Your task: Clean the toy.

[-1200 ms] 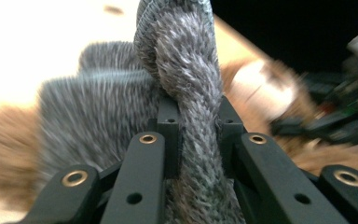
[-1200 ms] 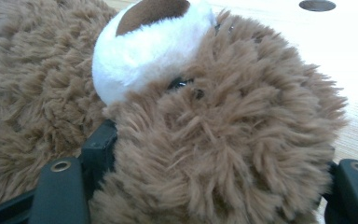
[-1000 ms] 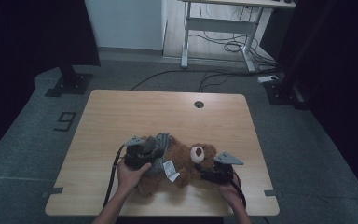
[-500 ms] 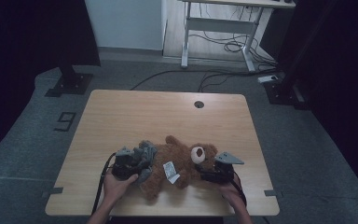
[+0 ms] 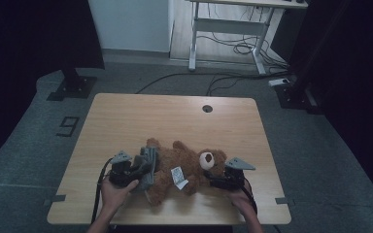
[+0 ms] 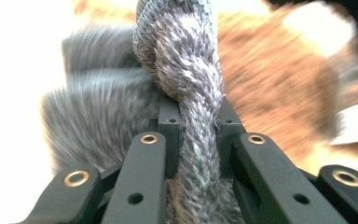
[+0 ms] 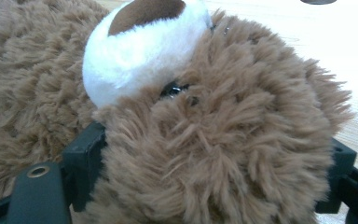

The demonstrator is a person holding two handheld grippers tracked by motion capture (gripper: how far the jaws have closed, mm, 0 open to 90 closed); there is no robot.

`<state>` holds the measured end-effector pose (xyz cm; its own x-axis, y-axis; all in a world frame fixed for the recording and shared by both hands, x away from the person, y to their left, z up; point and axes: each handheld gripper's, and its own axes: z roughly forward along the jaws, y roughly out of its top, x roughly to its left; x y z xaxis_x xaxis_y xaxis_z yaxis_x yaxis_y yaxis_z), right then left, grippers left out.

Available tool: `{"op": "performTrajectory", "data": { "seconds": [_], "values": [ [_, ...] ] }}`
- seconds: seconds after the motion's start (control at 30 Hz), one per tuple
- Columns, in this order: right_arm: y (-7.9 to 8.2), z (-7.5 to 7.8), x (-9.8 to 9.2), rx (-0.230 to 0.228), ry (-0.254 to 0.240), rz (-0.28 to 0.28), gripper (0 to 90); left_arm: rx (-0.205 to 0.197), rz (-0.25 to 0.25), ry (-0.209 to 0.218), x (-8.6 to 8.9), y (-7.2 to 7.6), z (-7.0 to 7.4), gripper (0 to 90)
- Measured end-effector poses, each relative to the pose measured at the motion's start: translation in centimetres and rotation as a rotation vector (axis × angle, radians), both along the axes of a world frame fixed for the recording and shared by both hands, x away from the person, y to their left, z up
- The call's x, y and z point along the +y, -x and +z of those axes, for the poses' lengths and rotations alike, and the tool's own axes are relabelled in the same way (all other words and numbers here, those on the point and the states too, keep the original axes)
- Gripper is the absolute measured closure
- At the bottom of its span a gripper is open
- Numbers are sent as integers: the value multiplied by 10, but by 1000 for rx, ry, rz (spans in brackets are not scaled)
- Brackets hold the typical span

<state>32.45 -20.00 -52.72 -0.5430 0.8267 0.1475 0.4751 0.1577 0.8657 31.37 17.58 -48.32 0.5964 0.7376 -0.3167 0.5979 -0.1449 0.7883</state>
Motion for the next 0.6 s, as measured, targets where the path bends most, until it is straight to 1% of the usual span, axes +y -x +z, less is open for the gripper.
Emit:
{"op": "performTrajectory", "data": {
  "seconds": [0.03,0.07,0.13,0.17,0.23,0.27,0.3,0.37,0.4,0.43,0.5,0.57,0.6],
  "values": [
    [0,0,0,-1,1,1,197,-18,-21,9,-7,1,8,777],
    [0,0,0,0,0,1,197,-27,-33,8,-13,2,12,777],
    [0,0,0,1,0,1,198,-38,-64,-4,-29,2,16,777],
    [0,0,0,1,-1,1,198,-30,-81,-17,-41,-1,15,777],
    [0,0,-1,3,-4,1,198,-19,-90,-52,-55,-5,8,775],
    [0,-1,-1,8,-5,-1,199,-14,-81,-42,-57,-8,4,776],
    [-1,-1,-2,11,-10,-6,200,-4,-76,-16,-55,-9,1,777],
    [0,-2,-2,12,-20,-6,202,12,-75,8,-47,-10,-5,779],
    [0,-2,-2,10,-17,-4,204,26,-66,11,-41,-10,-9,780],
    [0,-2,-1,6,-14,-2,206,33,-55,6,-37,-9,-11,781],
    [0,-1,-1,9,-11,-2,207,56,-22,-59,-27,-10,-20,782],
    [0,-1,-1,11,-10,0,208,102,-10,-65,-19,-13,-31,781],
    [1,-1,-1,11,-11,-1,207,117,3,-97,-16,-14,-36,781]
  ]
}}
